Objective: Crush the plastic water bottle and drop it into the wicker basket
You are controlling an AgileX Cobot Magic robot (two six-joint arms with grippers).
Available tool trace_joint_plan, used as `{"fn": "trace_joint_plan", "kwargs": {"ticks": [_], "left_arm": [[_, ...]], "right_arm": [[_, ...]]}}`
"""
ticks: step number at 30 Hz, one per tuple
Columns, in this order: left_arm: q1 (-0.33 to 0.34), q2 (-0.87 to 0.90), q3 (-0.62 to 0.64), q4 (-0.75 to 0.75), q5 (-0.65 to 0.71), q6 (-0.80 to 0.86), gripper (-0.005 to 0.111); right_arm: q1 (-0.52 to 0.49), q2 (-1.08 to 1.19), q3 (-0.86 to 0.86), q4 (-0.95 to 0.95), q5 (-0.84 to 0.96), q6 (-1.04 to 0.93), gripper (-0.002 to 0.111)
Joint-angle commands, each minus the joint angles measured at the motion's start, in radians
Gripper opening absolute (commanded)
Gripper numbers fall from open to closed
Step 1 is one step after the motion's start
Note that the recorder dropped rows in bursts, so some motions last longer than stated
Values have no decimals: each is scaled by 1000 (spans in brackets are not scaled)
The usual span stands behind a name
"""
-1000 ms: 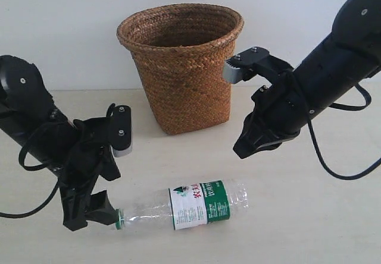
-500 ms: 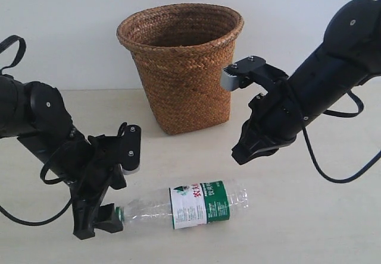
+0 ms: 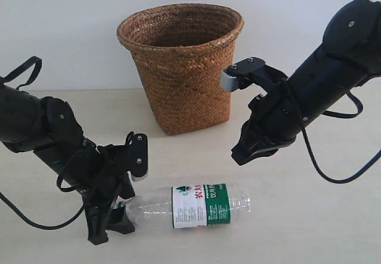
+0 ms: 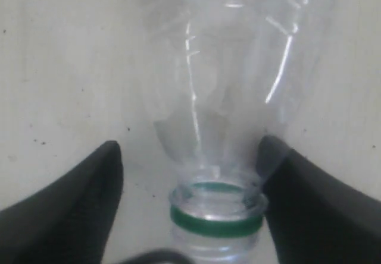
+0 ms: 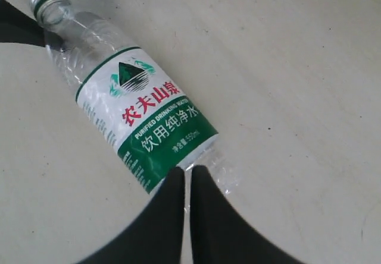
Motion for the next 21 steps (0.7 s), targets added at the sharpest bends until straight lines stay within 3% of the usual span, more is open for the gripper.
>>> {"fn": "trace_joint_plan", "kwargs": {"ticks": [1, 3, 7, 14, 21], "left_arm": [[-6, 23, -2, 1, -13, 13, 24], [-6, 23, -2, 14, 6, 16, 5], [-6, 23, -2, 16, 33, 20, 4], [-6, 23, -2, 16, 45, 20, 4], [-6, 23, -2, 16, 46, 16, 4]], "right_arm": [[2, 4, -6, 5, -5, -7, 0], [2, 4, -6, 9, -5, -7, 0], [27, 4, -13, 38, -8, -24, 0], [104, 107, -166, 22, 114, 179, 0], [137, 227, -245, 16, 170, 260, 0]]}}
